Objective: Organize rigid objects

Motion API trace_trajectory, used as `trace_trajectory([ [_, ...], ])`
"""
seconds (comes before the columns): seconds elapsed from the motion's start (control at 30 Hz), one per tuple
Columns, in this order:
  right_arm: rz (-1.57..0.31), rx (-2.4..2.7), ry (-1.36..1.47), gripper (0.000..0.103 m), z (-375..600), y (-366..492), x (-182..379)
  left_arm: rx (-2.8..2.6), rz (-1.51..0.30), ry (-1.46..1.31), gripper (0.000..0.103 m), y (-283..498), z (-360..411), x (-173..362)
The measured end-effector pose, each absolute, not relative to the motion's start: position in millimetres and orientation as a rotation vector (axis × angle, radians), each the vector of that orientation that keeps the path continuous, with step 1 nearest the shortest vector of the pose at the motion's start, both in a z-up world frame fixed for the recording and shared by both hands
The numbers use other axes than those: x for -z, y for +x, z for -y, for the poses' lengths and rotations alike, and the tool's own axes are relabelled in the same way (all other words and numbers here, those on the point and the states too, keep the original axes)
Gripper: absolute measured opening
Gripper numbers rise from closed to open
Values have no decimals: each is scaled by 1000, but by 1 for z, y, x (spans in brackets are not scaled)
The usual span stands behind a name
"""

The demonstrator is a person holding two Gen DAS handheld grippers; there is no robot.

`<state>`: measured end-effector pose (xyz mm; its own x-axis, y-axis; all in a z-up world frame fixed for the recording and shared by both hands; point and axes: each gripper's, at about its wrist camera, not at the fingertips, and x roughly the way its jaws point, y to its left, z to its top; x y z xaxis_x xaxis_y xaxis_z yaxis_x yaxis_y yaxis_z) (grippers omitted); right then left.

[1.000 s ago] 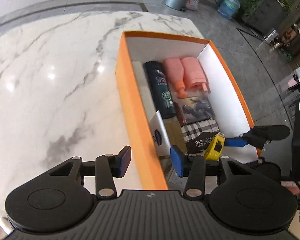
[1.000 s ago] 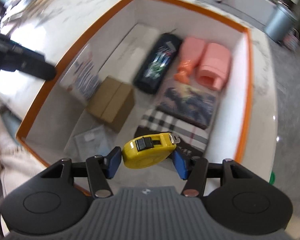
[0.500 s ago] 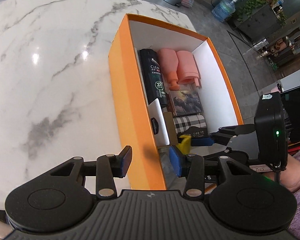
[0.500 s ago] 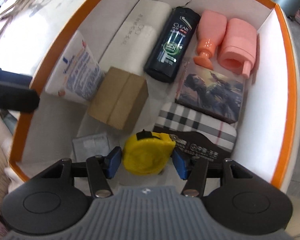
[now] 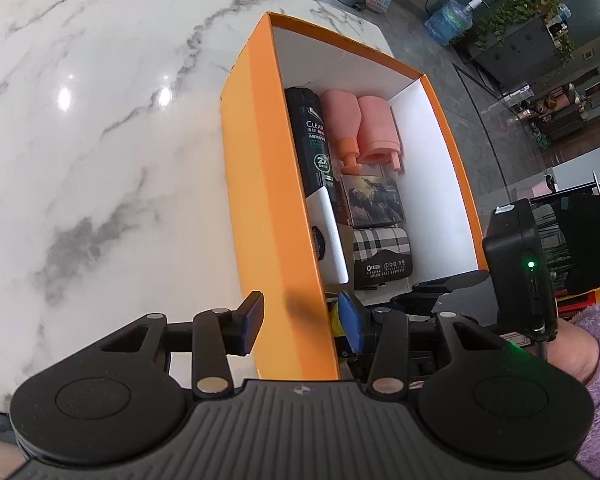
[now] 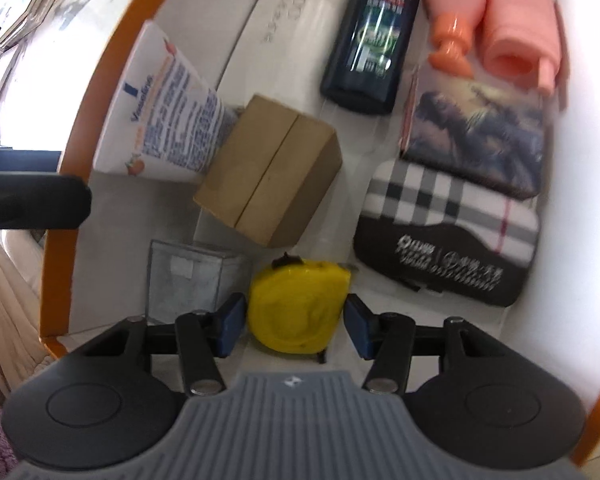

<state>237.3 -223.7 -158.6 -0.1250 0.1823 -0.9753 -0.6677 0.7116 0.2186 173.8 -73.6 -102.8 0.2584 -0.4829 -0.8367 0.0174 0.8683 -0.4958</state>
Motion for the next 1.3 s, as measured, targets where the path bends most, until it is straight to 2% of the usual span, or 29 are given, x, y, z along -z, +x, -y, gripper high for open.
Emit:
trace_trajectory([
  [0.3, -1483, -773, -313, 55, 240, 236, 144, 354, -1275, -441, 50, 174, 74, 105],
  [0.4, -1420, -785, -265, 53, 245, 237, 130, 357, -1273, -440, 47, 174, 76, 105],
  [0.6, -1299, -892, -321, 38, 233, 231, 116, 357, -1274, -438, 45, 174, 77, 105],
  [0.63, -1283, -914, -347, 31, 225, 226, 112, 356, -1273, -438, 45, 174, 77, 105],
  [0.73, -1241, -954, -438, 30, 216, 236, 111, 352, -1272, -435, 45, 173, 77, 104],
  [0.9, -1209, -940, -611, 17, 204, 242, 115, 349, -1265, -414, 45, 172, 79, 101],
  [1.1, -1207, -922, -588, 17, 211, 241, 114, 331, -1219, -351, 45, 164, 82, 87],
  [1.2, -1187, -906, -563, 20, 218, 237, 103, 326, -1177, -319, 45, 156, 83, 74],
  [1.3, -1143, -861, -514, 28, 232, 232, 84, 335, -1124, -303, 45, 146, 86, 60],
])
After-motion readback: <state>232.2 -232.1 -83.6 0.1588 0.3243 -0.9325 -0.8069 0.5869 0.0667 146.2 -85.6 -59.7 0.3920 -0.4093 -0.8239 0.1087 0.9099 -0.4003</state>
